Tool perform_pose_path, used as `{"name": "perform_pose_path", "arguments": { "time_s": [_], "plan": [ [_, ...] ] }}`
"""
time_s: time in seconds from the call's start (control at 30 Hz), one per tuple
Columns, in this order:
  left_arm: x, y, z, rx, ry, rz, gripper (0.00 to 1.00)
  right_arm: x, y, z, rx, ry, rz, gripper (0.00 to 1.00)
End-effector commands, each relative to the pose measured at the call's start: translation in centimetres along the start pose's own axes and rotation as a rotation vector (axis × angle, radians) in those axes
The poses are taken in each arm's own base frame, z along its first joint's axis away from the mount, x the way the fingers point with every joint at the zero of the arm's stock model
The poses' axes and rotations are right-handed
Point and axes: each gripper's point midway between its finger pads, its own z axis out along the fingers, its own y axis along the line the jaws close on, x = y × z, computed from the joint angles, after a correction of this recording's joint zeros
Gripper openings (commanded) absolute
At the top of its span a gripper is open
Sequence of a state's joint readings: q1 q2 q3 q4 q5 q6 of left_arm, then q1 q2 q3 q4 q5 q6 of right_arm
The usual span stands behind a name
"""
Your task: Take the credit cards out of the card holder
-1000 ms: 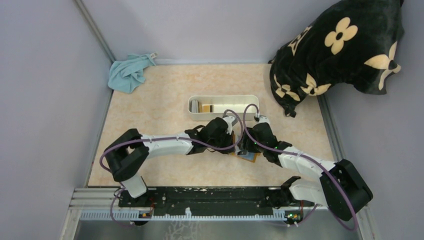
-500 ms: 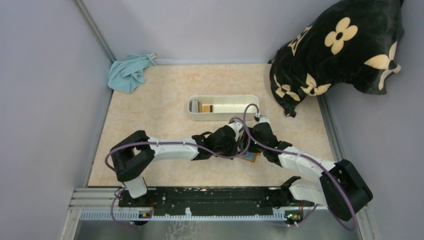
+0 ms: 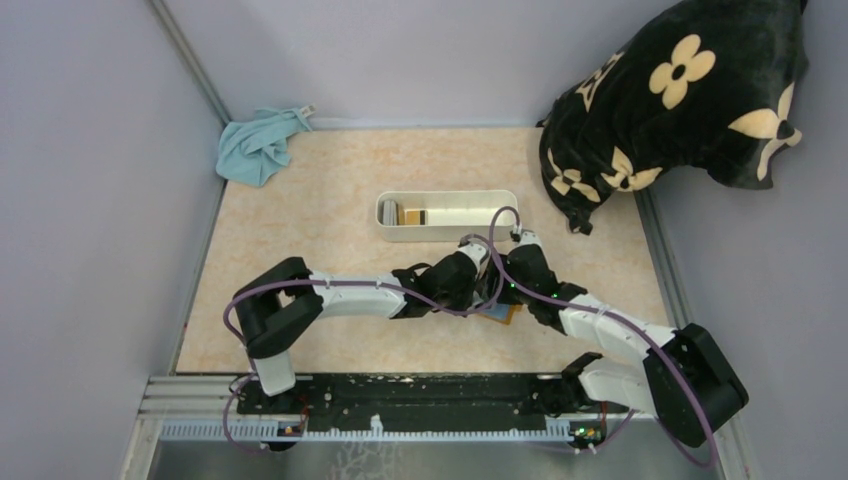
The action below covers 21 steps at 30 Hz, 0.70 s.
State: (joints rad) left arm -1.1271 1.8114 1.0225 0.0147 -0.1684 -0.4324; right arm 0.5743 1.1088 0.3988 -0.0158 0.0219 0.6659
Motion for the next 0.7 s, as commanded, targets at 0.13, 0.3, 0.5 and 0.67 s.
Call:
{"name": "perform_pose_path", "arguments": {
  "time_s": [0.13, 0.3, 0.5, 0.67],
  "plan": [
    [0.2, -0.3, 0.7, 0.002, 0.011, -0.001, 0.15, -1.9, -0.1, -0.8, 0.018, -0.067, 0.015, 0.52],
    [0.5, -0.5, 1.1, 0.01, 0.024, -0.002, 0.15, -2.5, -0.8, -1.7, 0.057, -0.094, 0.009, 0.5],
    [0.6, -0.5, 1.1, 0.013, 0.026, -0.001, 0.14, -2.7, -2.3, -2.4, 0.138, -0.105, 0.002, 0.44],
    [0.6, -0.6, 1.1, 0.016, 0.026, 0.002, 0.14, -3.9, -2.3, -3.4, 0.144, -0.17, 0.01, 0.15]
  ]
}}
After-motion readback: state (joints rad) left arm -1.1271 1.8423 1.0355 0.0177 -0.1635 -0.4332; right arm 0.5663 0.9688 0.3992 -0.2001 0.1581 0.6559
